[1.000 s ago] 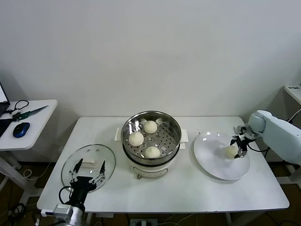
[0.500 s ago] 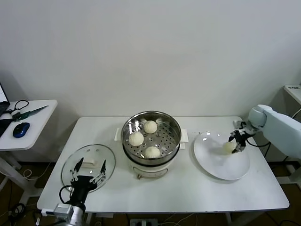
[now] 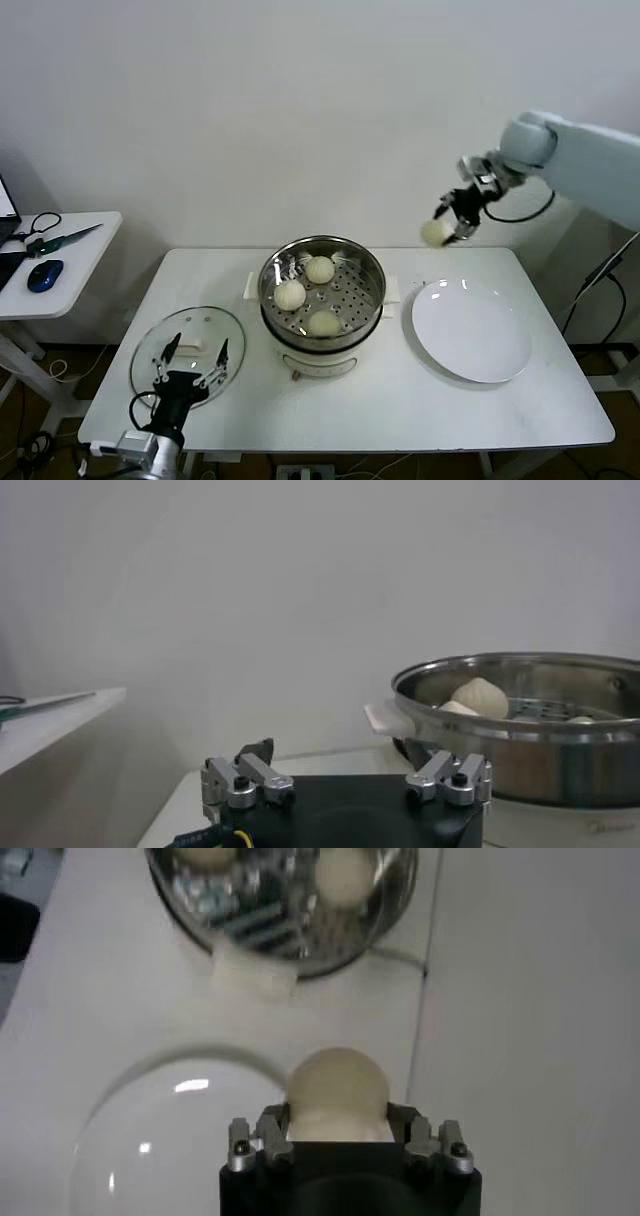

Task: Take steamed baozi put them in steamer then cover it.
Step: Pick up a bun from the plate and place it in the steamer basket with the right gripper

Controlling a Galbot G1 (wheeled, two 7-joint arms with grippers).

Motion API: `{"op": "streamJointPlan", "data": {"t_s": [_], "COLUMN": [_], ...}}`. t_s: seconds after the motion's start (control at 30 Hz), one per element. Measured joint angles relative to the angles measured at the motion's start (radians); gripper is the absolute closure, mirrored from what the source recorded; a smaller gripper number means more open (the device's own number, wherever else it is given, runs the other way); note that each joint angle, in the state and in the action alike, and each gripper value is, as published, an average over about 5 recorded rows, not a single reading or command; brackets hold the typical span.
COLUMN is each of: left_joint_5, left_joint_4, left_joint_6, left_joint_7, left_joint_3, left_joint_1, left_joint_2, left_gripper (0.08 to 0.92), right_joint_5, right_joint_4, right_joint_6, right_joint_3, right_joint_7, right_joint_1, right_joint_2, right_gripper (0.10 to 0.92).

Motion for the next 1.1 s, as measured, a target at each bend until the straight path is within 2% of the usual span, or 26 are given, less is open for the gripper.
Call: {"op": "streamJointPlan", "data": {"t_s": [0.37,1.1], "left_joint_5": [0.000,-0.010], "left_joint_4": [0.008,0.026], "left_joint_6": [0.001,-0.002], "left_joint_7": [-0.004,-0.004], "left_joint_3": [-0.002,-0.003], "left_joint_1": [0.003,-0.006], "left_joint_2": [-0.006,-0.003], "left_gripper": [0.177,0.177], "right_joint_5": [0.072,-0.043], "right_joint_4": [0.111,0.106], "right_joint_6": [-0.116,-0.194], "right_joint_3": [-0.022,-0.004], "right_joint_7": [0.121,0.243], "right_joint_1": [-0.020,-0.230], "right_joint_2": [0.136,0.204], "right_gripper": [0.372,0.372]}}
